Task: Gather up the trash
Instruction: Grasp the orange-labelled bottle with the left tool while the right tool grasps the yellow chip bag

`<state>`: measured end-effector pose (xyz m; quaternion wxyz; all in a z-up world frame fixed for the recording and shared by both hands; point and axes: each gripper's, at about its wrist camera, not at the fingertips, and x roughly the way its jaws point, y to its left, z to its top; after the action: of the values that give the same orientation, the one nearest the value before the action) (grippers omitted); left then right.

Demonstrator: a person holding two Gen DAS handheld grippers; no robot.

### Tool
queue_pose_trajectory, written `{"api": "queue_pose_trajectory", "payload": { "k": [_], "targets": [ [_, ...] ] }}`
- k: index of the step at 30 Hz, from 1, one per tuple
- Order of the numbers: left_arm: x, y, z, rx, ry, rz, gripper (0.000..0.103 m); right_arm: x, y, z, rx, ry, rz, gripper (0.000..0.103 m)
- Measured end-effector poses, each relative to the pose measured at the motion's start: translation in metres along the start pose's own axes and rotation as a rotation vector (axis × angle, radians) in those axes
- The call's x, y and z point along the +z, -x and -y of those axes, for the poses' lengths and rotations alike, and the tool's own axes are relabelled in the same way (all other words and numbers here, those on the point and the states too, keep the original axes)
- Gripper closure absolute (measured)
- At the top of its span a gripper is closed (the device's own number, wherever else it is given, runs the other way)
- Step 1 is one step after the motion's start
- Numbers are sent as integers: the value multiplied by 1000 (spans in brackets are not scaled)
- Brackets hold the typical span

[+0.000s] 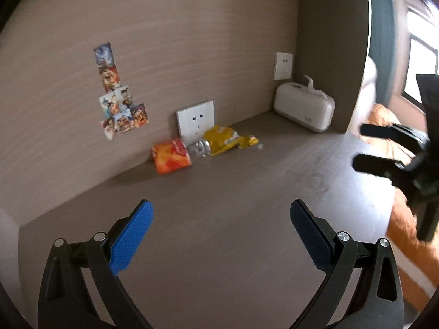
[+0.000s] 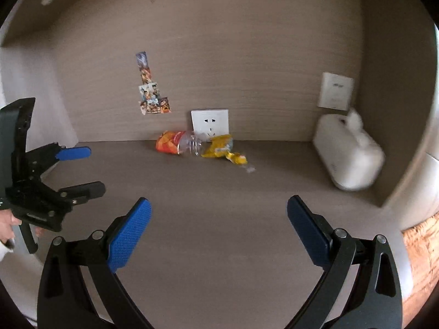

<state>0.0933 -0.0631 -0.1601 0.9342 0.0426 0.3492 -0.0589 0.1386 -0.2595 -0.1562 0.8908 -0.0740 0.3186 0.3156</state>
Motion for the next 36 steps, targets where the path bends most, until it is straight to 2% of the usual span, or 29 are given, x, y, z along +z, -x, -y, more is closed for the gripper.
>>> {"api": "queue_pose_trajectory", "payload": {
  "k": [3, 5, 9, 12, 16, 18, 24, 25, 29, 32, 33, 34, 36],
  "targets": [
    [7, -34, -36, -50, -84, -45, 5, 18, -41, 0, -6, 1, -25, 4],
    [8, -53, -53, -92, -99, -82, 5, 24, -66, 1, -23, 15, -50, 4],
    [13, -86, -79, -166, -127, -81, 5, 34, -109, 5, -40, 46, -93, 4],
    [16, -104, -85, -228, -166, -83, 5, 40, -137, 8, -52, 62, -119, 4],
    [25, -125, -96, -347, -143, -101, 5, 46, -160, 11, -59, 77, -140, 4],
    [31, -132, -101, -378, -140, -98, 5, 50, -170, 10, -57, 92, -150, 4],
    [45, -148, -104, -408, -151, -86, 8, 57, -202, 19, -55, 88, -187, 4],
    [47, -152, -102, -412, -162, -90, 19, 58, -207, 21, -58, 83, -190, 7],
    [52, -164, -96, -439, -186, -100, 20, 60, -222, 25, -48, 83, -220, 15],
    [56, -169, -92, -454, -193, -107, 23, 63, -230, 29, -46, 85, -233, 32],
    [58, -171, -91, -454, -198, -103, 27, 62, -232, 30, -41, 82, -241, 46],
    [59, -172, -90, -457, -199, -101, 34, 62, -232, 31, -41, 82, -237, 49],
    [61, -173, -90, -470, -196, -110, 37, 63, -232, 31, -41, 85, -237, 50]
  ]
}}
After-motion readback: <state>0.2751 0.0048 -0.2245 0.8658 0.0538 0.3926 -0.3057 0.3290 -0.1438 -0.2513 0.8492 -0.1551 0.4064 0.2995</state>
